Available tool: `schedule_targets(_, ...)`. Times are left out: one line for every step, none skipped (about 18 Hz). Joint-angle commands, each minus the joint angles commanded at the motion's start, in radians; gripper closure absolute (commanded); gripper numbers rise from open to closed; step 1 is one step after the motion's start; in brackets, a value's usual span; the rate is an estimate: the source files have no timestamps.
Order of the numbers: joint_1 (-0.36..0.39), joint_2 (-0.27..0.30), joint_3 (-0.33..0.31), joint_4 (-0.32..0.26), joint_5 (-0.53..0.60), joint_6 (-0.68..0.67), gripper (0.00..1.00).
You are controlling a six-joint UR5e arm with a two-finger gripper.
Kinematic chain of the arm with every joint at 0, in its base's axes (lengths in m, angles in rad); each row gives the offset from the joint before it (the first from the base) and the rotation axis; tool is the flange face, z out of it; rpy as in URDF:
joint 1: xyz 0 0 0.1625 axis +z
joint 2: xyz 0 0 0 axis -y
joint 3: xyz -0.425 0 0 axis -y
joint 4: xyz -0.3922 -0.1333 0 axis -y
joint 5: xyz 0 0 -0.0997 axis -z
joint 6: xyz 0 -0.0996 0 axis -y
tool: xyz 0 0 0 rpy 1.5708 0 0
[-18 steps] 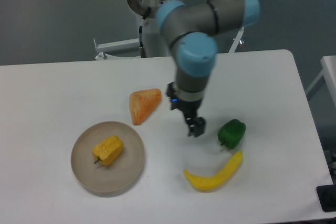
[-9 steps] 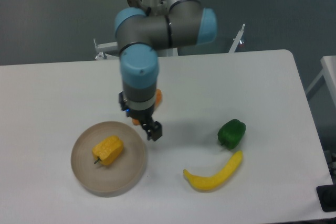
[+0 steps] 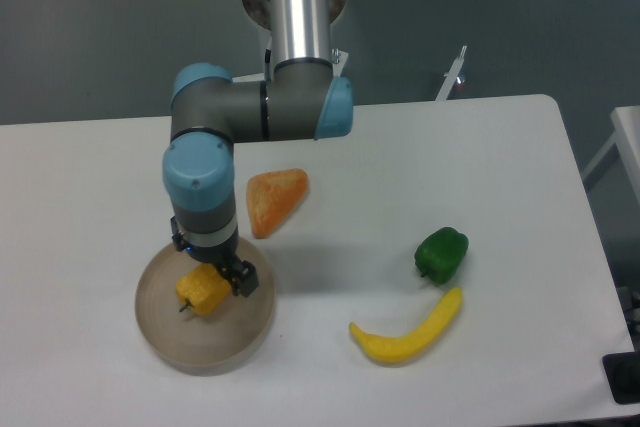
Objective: Pick up the yellow pepper from the plate
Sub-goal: 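Close the gripper around the yellow corn cob on the plate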
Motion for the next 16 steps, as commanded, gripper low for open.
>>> schedule_targets(0.000, -0.006, 0.000, 0.000, 0.000, -0.002, 0.00)
schedule_targets(0.000, -0.012, 0.002, 0.002, 0.000, -0.002, 0.00)
schedule_targets(0.000, -0.018, 0.002, 0.002, 0.000, -0.002, 0.00)
schedule_targets(0.000, -0.021, 0.002, 0.005, 0.000, -0.002, 0.00)
schedule_targets(0.000, -0.028, 0.002, 0.015, 0.002, -0.002, 0.00)
schedule_targets(0.000, -0.032, 0.000, 0.027, 0.005, -0.002, 0.00)
schedule_targets(-0.005, -0.035, 0.000, 0.031, 0.006, -0.002, 0.00)
schedule_targets(-0.018, -0.043, 0.000, 0.031, 0.008, -0.014, 0.00)
schedule_targets(-0.020, -0.049, 0.000, 0.031, 0.009, -0.035, 0.00)
schedule_targets(-0.020, -0.057, 0.003, 0.034, 0.008, -0.063, 0.00)
schedule_targets(-0.020, -0.060, 0.003, 0.041, 0.008, -0.083, 0.00)
schedule_targets(-0.020, -0.064, 0.002, 0.057, 0.008, -0.081, 0.00)
schedule_targets(-0.020, -0.068, 0.002, 0.061, 0.008, -0.077, 0.01)
schedule_targets(-0.020, -0.069, 0.003, 0.064, 0.009, -0.080, 0.17)
schedule_targets(-0.020, -0.068, 0.003, 0.064, 0.009, -0.087, 0.55)
schedule_targets(-0.020, -0.063, 0.002, 0.064, 0.006, -0.078, 0.92)
